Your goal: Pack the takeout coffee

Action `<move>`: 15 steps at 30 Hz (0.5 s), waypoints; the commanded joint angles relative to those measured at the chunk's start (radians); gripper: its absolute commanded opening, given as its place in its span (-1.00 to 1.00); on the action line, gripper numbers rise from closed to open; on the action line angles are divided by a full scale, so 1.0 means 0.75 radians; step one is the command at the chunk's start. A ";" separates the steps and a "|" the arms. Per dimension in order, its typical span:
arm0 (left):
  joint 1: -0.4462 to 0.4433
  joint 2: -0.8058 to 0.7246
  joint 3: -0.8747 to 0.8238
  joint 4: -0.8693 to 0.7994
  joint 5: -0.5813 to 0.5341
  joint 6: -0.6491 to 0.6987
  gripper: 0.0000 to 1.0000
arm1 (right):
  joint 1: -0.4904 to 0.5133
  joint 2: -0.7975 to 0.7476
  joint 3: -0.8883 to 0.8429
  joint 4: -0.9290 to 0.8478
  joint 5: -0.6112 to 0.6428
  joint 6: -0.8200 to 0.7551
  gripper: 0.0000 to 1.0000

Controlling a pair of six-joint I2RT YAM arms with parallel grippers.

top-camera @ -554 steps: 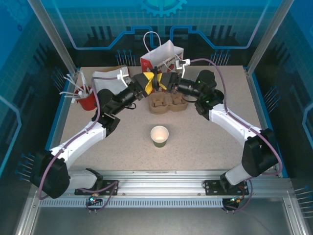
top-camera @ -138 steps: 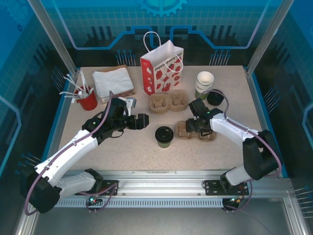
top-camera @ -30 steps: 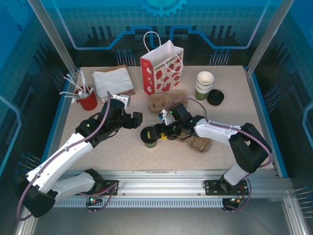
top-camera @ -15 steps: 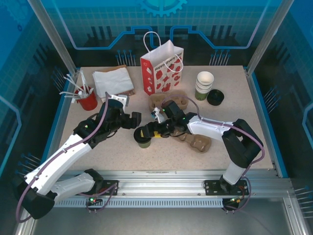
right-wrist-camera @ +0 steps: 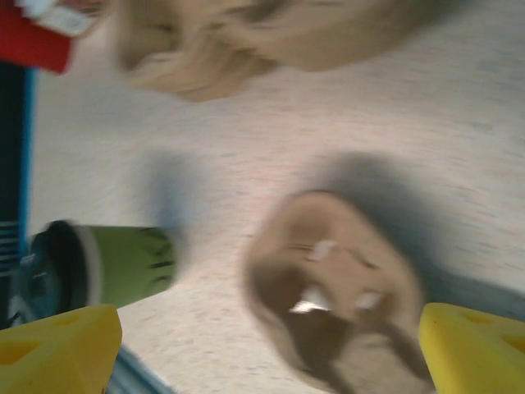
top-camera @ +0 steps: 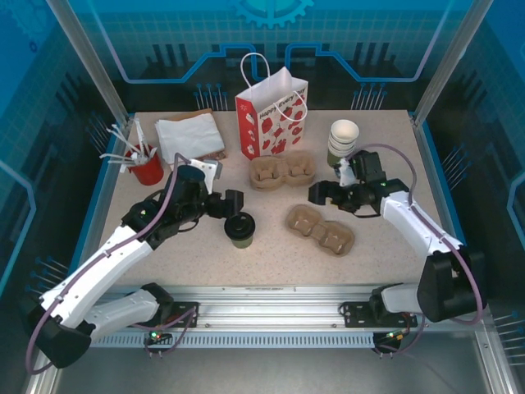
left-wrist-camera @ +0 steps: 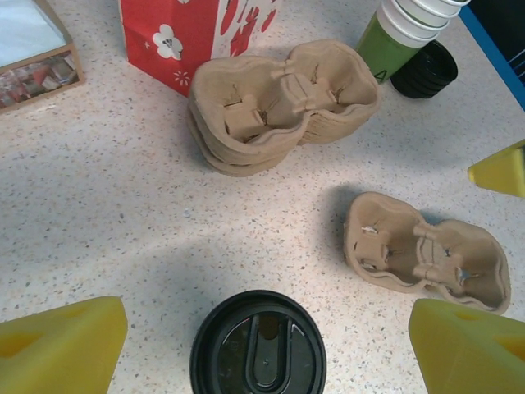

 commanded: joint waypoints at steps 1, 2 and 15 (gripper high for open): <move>-0.011 0.038 0.063 0.032 0.057 -0.015 0.81 | -0.061 0.047 -0.048 -0.150 0.087 -0.122 0.91; -0.015 0.047 0.067 0.030 0.056 -0.012 0.81 | -0.068 0.059 -0.048 -0.143 0.105 -0.130 0.91; -0.025 0.067 0.037 0.044 0.040 -0.007 0.81 | 0.225 0.158 -0.162 0.032 -0.012 -0.015 0.89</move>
